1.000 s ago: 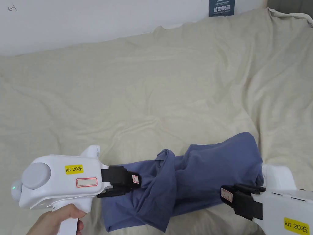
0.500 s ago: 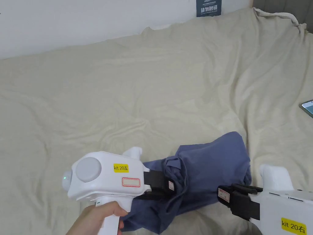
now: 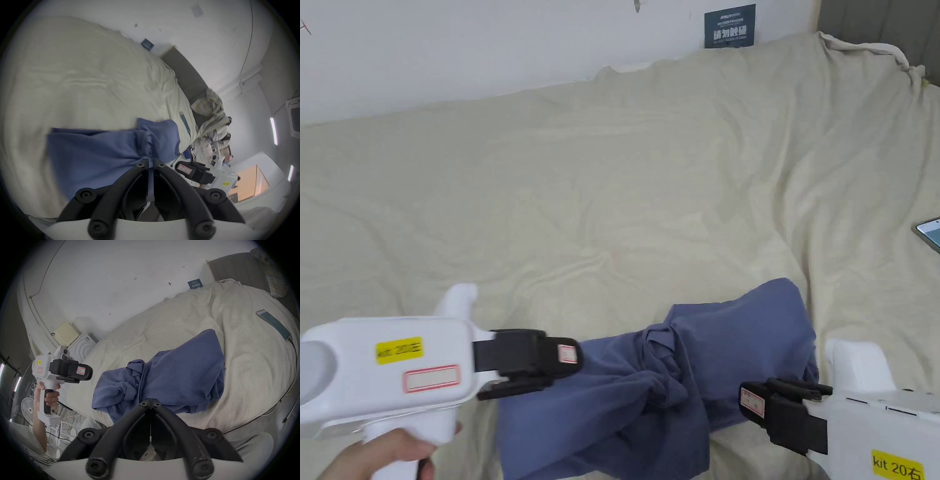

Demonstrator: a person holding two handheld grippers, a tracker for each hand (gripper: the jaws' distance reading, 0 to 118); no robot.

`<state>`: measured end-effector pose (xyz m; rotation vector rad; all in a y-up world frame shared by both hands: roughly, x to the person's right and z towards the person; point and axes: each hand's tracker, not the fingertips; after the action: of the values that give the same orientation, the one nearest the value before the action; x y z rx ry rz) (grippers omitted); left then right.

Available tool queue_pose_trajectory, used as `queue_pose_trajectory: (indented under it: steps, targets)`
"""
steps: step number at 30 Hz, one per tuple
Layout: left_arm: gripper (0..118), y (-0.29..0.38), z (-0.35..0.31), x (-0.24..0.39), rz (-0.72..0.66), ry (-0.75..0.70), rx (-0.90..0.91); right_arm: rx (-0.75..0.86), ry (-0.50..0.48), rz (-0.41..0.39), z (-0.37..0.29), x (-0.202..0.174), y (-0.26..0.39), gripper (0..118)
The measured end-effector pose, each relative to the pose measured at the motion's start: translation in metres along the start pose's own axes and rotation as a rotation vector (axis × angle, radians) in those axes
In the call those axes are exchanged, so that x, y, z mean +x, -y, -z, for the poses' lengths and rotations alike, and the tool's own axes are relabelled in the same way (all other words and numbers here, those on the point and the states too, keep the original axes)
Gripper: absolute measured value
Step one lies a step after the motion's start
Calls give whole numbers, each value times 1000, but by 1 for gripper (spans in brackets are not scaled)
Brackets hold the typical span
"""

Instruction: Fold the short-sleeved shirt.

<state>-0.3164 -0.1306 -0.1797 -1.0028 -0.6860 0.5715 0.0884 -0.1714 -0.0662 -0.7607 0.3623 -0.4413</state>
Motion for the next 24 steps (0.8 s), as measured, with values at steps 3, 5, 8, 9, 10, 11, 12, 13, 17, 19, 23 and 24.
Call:
queue_pose_trajectory:
  steps: [3, 5, 8, 9, 10, 11, 12, 13, 17, 19, 23, 24]
  targets:
    - [7, 11, -31, -40, -115, -17, 68, -3, 3, -4, 4, -4, -1, 0]
    - [8, 22, -42, -67, -189, 23, 87, -10, 1, -7, 9, -8, -1, 0]
    - [97, 37, -49, -92, -241, 48, 149, -23, -5, -15, 16, -14, -1, 0]
    - [114, 40, -46, -95, -270, 53, 148, -27, -7, -15, 19, -17, -1, 0]
    - [117, 42, -42, -100, -314, 77, 137, -33, -8, -15, 21, -19, -1, 0]
    - [117, 43, -38, -105, -323, 129, 122, -40, -10, -19, 24, -22, -1, 0]
    - [117, 43, -35, -108, -334, 150, 124, -43, -9, -24, 25, -25, -1, 0]
    - [117, 40, -29, -111, -349, 149, 121, -48, -9, -31, 27, -27, -1, 0]
    - [117, 32, 2, -116, -311, 154, 38, -61, -8, -45, 32, -36, -1, 0]
    - [117, 26, 12, -108, -306, 223, 37, -64, -8, -47, 34, -38, -2, 0]
    - [116, 21, 39, -95, -255, 216, -61, -68, 10, -52, 35, -40, -2, 0]
    - [116, 20, 41, -92, -225, 205, -58, -66, 11, -52, 35, -41, -2, 0]
